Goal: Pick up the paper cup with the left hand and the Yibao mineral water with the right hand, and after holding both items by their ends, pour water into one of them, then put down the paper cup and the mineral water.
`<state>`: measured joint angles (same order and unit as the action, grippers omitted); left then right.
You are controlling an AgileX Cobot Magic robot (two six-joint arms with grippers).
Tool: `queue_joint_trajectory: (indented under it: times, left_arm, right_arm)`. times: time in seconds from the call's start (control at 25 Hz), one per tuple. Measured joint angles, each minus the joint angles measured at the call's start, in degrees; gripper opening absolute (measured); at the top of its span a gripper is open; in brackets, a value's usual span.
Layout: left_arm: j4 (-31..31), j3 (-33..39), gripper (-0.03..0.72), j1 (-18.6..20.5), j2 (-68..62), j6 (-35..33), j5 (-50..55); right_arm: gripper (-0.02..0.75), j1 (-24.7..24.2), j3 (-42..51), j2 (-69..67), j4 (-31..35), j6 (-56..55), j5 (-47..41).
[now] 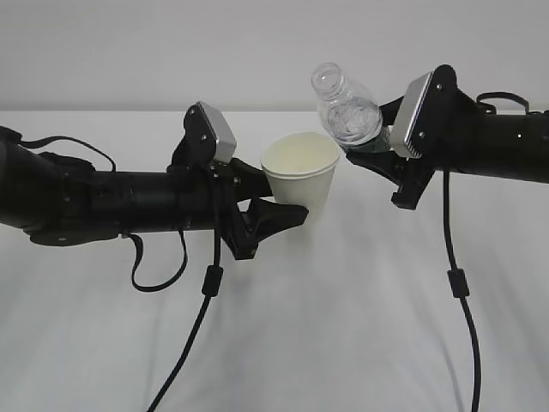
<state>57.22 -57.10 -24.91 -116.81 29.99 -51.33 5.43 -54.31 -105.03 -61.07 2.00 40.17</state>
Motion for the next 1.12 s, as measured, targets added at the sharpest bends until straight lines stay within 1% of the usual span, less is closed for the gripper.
queue_joint_trajectory:
  times: [0.28, 0.64, 0.88, 1.12]
  left_arm:
    - [-0.1, -0.1, 0.409, 0.0, 0.0, 0.0, 1.1]
    - [-0.1, -0.1, 0.409, 0.0, 0.0, 0.2, 1.1]
    - [1.2, -0.1, 0.408, 0.0, 0.0, 2.0, 1.1]
    - [3.2, -0.1, 0.407, 0.0, 0.0, 3.6, 1.1]
  right_arm:
    - [0.456, 1.4, -1.1, 0.0, 0.2, 1.8, -2.8]
    - [0.456, 1.8, -2.2, 0.0, 0.2, 4.3, -4.7]
    - [0.456, 1.8, -2.3, 0.0, 0.2, 5.3, -6.8]
    - [0.456, 1.8, -2.3, 0.0, 0.6, 6.4, -7.0]
